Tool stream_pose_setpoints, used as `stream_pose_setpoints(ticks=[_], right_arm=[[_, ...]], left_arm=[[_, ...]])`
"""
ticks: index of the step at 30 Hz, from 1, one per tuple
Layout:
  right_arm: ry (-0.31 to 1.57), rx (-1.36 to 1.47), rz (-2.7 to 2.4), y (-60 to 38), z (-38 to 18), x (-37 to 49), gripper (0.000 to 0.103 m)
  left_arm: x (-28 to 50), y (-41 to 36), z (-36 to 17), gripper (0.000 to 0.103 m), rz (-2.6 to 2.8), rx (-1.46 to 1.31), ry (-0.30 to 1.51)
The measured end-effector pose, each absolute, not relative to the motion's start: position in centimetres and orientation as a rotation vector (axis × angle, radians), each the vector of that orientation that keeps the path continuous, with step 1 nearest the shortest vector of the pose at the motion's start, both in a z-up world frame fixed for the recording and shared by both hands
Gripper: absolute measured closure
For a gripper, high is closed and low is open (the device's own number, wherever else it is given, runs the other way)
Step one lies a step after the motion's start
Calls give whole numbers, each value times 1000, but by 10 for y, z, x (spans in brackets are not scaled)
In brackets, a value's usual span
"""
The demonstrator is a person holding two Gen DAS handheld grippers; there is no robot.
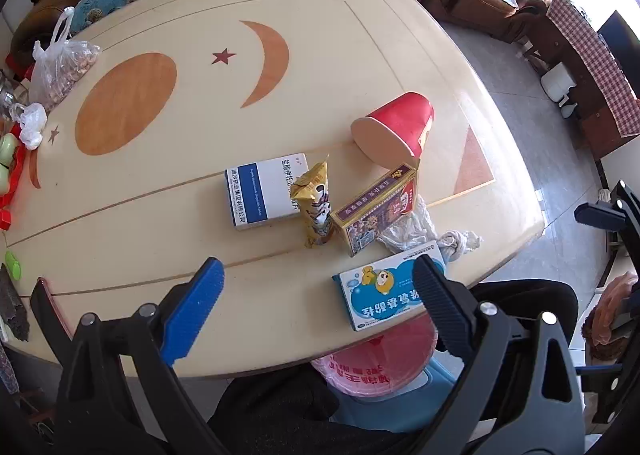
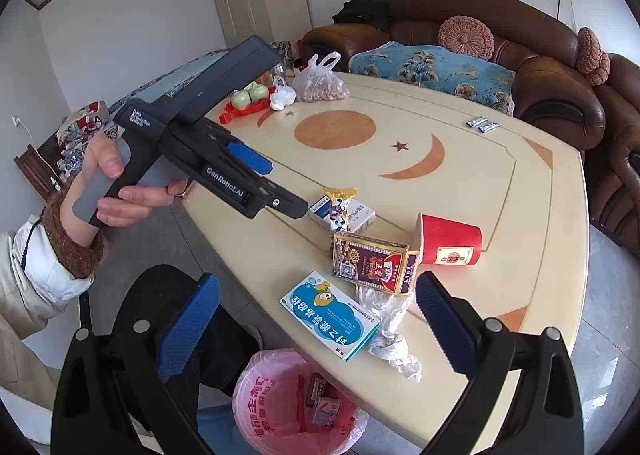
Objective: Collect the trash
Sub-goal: 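Grasp the yellow snack wrapper with the left tool while the right tool grasps the blue medicine box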
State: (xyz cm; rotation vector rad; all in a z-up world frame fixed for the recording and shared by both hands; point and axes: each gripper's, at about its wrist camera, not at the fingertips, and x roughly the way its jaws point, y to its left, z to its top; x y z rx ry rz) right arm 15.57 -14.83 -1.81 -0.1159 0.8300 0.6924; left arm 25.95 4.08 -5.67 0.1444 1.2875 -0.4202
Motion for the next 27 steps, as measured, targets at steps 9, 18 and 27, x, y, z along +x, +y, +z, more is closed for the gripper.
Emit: stream_pose_setpoints(ticks=[9,18,27], right_arm=[[900,-154,759,-126,-53,169,7],[995,-234,881,-98,-91,183,7],[1053,-376,985,-76,-126,198,7]], left_arm=[[282,42,-78,10,-420,84,1338],[297,43,-99,10,-398,43,1379],[311,43,-114,10,-369,-39,1412]])
